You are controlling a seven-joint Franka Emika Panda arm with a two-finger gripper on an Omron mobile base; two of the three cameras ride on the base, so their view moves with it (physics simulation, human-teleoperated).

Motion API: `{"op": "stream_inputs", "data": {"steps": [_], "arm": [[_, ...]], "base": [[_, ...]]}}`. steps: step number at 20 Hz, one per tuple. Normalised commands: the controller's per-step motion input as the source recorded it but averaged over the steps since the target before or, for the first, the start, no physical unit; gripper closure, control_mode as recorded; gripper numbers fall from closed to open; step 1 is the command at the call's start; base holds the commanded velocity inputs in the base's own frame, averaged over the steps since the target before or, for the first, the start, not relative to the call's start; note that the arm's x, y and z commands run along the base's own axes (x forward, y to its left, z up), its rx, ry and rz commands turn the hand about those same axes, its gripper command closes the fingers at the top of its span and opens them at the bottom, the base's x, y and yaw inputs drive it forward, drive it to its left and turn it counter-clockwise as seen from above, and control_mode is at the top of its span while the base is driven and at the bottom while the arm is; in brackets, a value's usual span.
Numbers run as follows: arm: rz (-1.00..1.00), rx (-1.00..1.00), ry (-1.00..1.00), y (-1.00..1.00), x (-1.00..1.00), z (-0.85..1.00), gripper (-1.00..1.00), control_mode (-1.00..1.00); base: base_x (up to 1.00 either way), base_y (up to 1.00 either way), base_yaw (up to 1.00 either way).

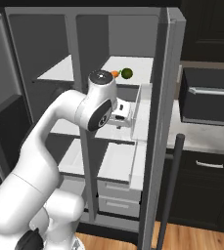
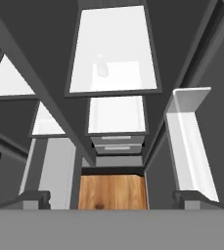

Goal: Take the lime and carrot from the fridge shelf and place them in the freezer drawer to begin freezing them.

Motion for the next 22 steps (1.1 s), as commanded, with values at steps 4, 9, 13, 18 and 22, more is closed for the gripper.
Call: {"op": "stream_inputs", "data": {"steps": [4,9,13,18,22], "arm": [[0.08,0.0,-0.08,0.06,-0.32,0.0,-1.0,-1.0],[0.07,0.0,0.0,0.55,-0.07,0.0,-1.0,-1.0],[0.06,0.01,0.0,0.88,0.0,0.0,-1.0,-1.0],[0.1,0.03,0.0,0.96,0.0,-0.02,-1.0,-1.0],[0.12,0.03,0.0,1.0,0.0,-0.19,-1.0,-1.0]], "base": [[0.0,0.0,0.0],[0.0,0.0,0.0],[0.0,0.0,0.0],[0.0,0.0,0.0],[0.0,0.0,0.0]]}}
